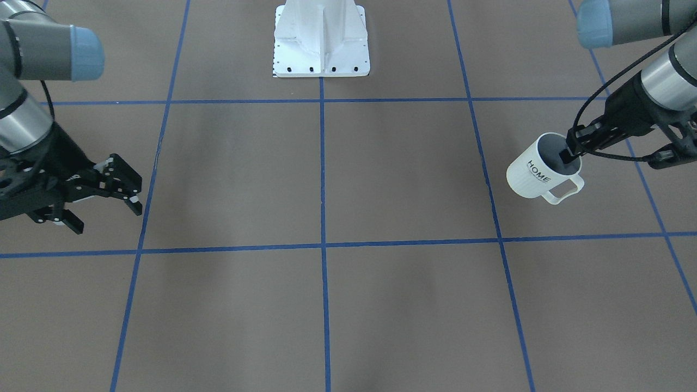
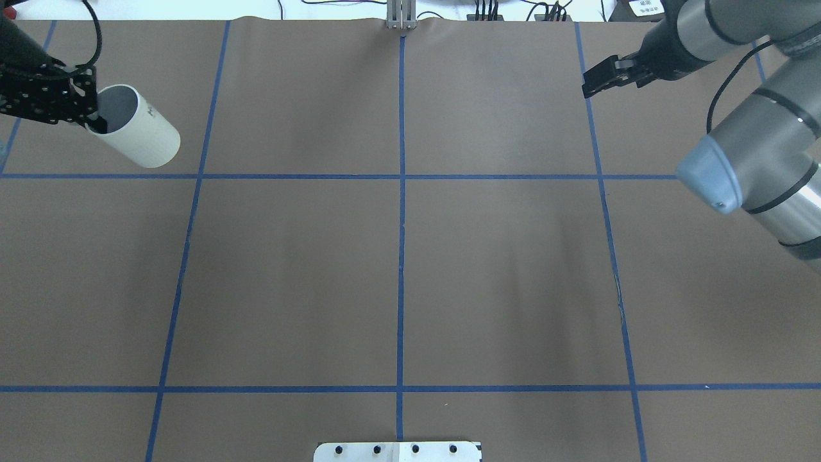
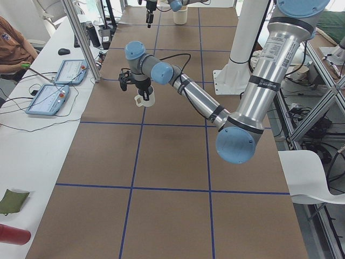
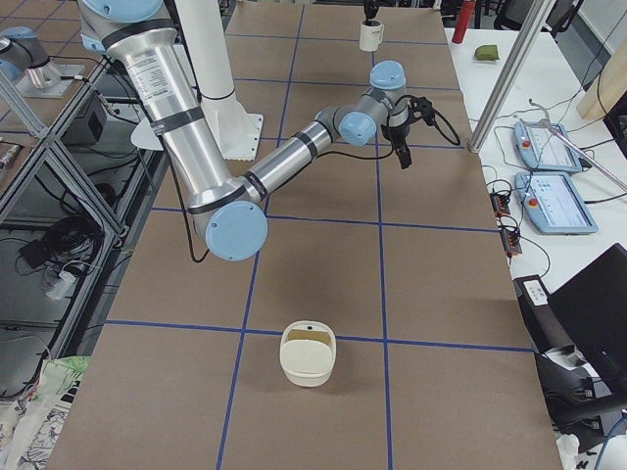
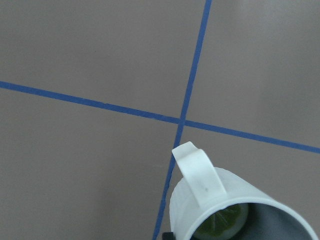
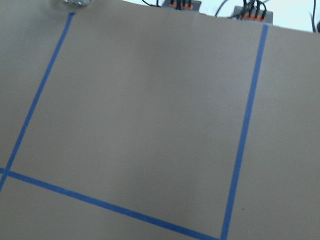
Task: Left arm hands cup to right arm to dump lemon
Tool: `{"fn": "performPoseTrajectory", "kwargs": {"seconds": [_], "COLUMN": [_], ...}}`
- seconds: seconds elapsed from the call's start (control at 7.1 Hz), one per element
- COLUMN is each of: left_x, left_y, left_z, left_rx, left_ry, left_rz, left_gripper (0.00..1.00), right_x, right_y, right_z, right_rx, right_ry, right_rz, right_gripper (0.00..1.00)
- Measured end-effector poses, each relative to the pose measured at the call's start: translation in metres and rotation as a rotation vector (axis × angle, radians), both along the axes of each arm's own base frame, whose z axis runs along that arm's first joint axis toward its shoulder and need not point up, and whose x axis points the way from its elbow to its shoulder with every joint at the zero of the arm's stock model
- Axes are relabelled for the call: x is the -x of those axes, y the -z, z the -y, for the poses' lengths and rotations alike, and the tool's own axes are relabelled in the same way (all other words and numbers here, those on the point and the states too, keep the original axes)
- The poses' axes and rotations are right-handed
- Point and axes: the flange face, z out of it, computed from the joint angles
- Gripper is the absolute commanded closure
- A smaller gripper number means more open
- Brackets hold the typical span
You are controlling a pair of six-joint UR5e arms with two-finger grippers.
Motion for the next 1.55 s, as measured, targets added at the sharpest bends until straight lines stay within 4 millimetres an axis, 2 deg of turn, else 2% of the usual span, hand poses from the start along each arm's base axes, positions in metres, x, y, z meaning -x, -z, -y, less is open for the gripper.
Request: {"fn": "performPoseTrajectory", "kwargs": {"seconds": [0.28, 0.42, 0.56, 0.84, 1.13, 1.41, 1.55], "left_x": [-0.063, -0.093, -0.119, -0.158, -0.186, -0.206, -0.214], "left_y": [0.069, 0.097, 0.121, 0.166, 0.192, 0.192, 0.190], "left_z": [0.020, 0.028, 0.037, 0.058, 0.070, 0.086, 0.091], "left_rx": [0.101, 0.149, 0.186, 0.241, 0.263, 0.282, 0.292], "left_ry": [0.040, 0.051, 0.056, 0.067, 0.062, 0.075, 0.089], "left_rz": [-0.034, -0.043, -0.049, -0.053, -0.053, -0.065, -0.083], "left_gripper": [1.00, 1.00, 1.00, 1.00, 1.00, 1.00, 1.00], "right_x": [0.029, 0.042, 0.058, 0.097, 0.141, 0.188, 0.204], "right_y": [0.021, 0.025, 0.029, 0.039, 0.049, 0.055, 0.057], "right_z": [-0.019, -0.032, -0.046, -0.077, -0.111, -0.154, -0.170], "right_rx": [-0.172, -0.252, -0.312, -0.408, -0.472, -0.557, -0.578], "right_ry": [-0.080, -0.113, -0.132, -0.168, -0.197, -0.243, -0.258], "right_rz": [0.073, 0.112, 0.148, 0.212, 0.222, 0.162, 0.144], "right_gripper": [0.00, 0.00, 0.00, 0.00, 0.00, 0.01, 0.01]}}
